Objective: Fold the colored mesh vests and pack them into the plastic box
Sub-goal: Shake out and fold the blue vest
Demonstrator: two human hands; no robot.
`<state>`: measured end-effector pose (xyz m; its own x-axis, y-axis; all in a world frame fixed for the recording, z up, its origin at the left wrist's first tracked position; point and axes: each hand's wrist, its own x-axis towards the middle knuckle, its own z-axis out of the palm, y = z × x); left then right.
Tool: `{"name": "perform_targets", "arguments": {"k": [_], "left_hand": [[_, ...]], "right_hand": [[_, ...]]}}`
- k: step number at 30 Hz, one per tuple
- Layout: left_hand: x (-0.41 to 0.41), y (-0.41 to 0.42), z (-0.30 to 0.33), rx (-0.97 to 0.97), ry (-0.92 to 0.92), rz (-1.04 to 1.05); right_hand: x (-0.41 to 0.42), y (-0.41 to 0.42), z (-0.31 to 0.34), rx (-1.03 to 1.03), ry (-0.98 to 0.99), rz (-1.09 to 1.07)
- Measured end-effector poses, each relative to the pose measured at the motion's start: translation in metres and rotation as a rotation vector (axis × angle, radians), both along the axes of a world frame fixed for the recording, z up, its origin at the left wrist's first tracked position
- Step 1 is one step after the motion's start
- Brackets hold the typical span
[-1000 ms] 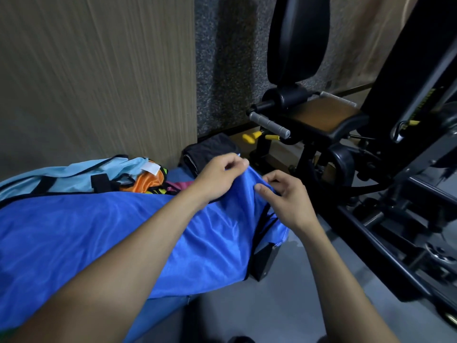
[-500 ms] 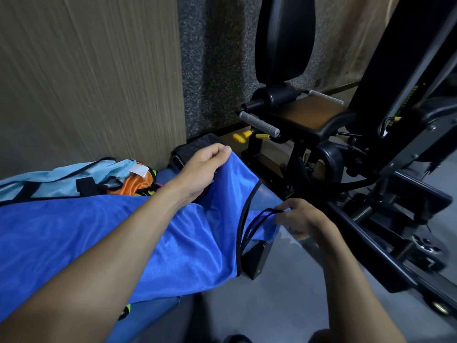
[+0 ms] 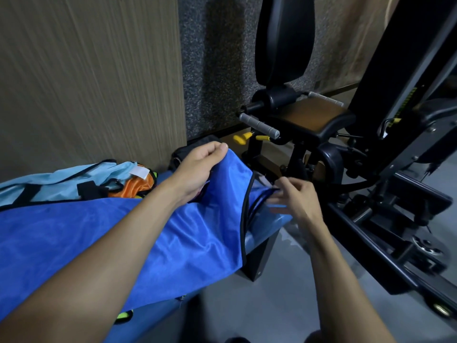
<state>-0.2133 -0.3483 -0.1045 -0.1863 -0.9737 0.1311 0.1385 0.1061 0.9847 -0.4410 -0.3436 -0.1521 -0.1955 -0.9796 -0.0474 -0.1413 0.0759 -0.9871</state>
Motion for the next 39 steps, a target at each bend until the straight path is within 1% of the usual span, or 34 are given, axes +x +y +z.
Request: {"name": "perform_targets", "arguments": {"k": [2, 4, 8, 10, 13, 15, 17, 20, 25, 28, 30, 31, 32, 34, 35, 36, 39], "left_hand": [[-0.005, -0.001, -0.002, 0.012, -0.008, -0.005], [-0.010, -0.002, -0.005, 0.022, -0.027, -0.008], [-0.016, -0.005, -0.010, 0.021, -0.082, -0.030], [-0.017, -0.007, -0.010, 0.016, -0.111, -0.041], [-0.018, -0.011, -0.008, 0.005, -0.131, -0.052], [-0.017, -0.013, -0.008, 0.003, -0.143, -0.062], [-0.017, -0.014, -0.009, 0.001, -0.153, -0.066], [-0.017, -0.017, -0.009, -0.009, -0.164, -0.082], [-0.020, -0.021, -0.009, -0.036, -0.159, -0.150], [-0.026, -0.026, -0.008, -0.020, -0.108, -0.249], [-0.032, -0.031, -0.012, 0.016, -0.095, -0.312], [-0.036, -0.035, -0.017, 0.023, -0.132, -0.310], [-0.040, -0.040, -0.023, 0.015, -0.209, -0.270], [-0.045, -0.051, -0.035, -0.042, -0.405, -0.132], [-0.047, -0.055, -0.039, -0.067, -0.463, -0.076], [-0.048, -0.058, -0.043, -0.083, -0.480, -0.037], [-0.051, -0.062, -0.050, -0.109, -0.434, 0.051]], "right_hand": [[-0.002, -0.004, -0.020, 0.152, -0.024, -0.071], [-0.003, -0.006, -0.034, 0.245, -0.029, -0.108], [0.000, -0.015, -0.033, 0.248, 0.030, -0.087], [0.004, -0.022, -0.029, 0.249, -0.003, -0.069], [0.006, -0.029, -0.028, 0.327, -0.060, -0.023], [0.006, -0.031, -0.025, 0.357, -0.062, -0.007], [0.005, -0.034, -0.023, 0.364, -0.033, -0.013], [0.005, -0.038, -0.027, 0.343, 0.063, -0.049], [0.004, -0.041, -0.025, 0.389, 0.111, 0.046], [0.007, -0.045, -0.027, 0.306, 0.172, 0.047], [0.007, -0.043, -0.024, 0.215, 0.098, 0.046], [0.007, -0.042, -0.021, 0.182, 0.024, 0.063], [0.006, -0.040, -0.016, 0.158, -0.041, 0.085], [0.003, -0.035, -0.007, 0.158, -0.112, 0.157], [0.002, -0.034, -0.004, 0.168, -0.129, 0.189], [0.001, -0.032, -0.002, 0.183, -0.139, 0.207], [0.000, -0.031, -0.001, 0.193, -0.164, 0.204]]}}
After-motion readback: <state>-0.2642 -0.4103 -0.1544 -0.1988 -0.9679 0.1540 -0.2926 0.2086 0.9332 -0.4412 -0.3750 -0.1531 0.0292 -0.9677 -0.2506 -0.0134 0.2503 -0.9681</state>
